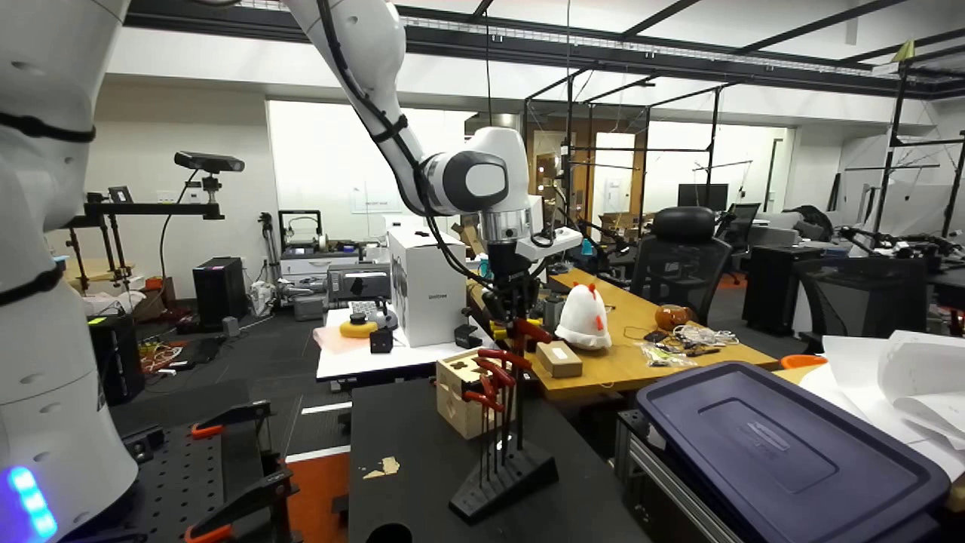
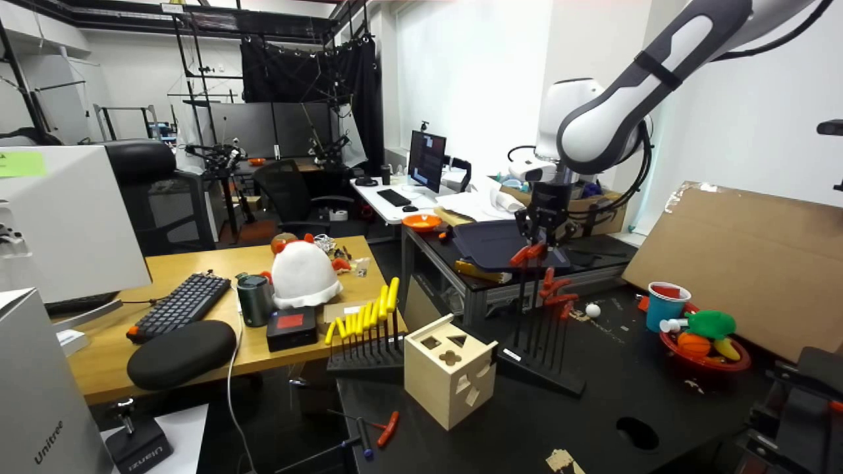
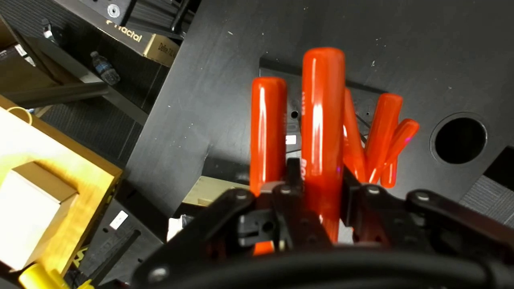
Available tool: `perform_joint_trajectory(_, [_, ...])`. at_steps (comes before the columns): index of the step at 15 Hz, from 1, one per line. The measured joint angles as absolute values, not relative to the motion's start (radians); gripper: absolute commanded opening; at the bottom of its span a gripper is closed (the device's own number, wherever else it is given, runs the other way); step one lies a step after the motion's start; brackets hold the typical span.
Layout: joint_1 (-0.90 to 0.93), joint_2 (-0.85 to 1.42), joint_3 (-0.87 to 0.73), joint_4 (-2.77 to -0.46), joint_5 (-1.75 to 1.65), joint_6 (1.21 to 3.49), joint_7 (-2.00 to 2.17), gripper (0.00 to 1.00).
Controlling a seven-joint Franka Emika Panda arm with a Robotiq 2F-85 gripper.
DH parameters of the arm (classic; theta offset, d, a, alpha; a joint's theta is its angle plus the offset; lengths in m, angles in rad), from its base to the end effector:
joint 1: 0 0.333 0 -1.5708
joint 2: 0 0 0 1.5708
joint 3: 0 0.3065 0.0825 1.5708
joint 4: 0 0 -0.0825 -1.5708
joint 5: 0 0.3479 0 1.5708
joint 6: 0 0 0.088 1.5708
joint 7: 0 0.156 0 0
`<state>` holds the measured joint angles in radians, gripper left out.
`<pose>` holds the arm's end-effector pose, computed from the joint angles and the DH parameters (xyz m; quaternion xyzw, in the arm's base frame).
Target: Pick the tool with the red handle and put on the black object
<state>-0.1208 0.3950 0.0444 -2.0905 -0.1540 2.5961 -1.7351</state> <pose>0.5747 -0.0448 0.2137 0.6274 0.7759 0.0068 0.0655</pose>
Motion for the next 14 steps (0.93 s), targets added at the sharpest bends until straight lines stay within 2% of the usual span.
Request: perform_joint_trajectory(14, [-0.121,0.399,0.032,-2.100,-0.195,2.629,-1.696,0.06])
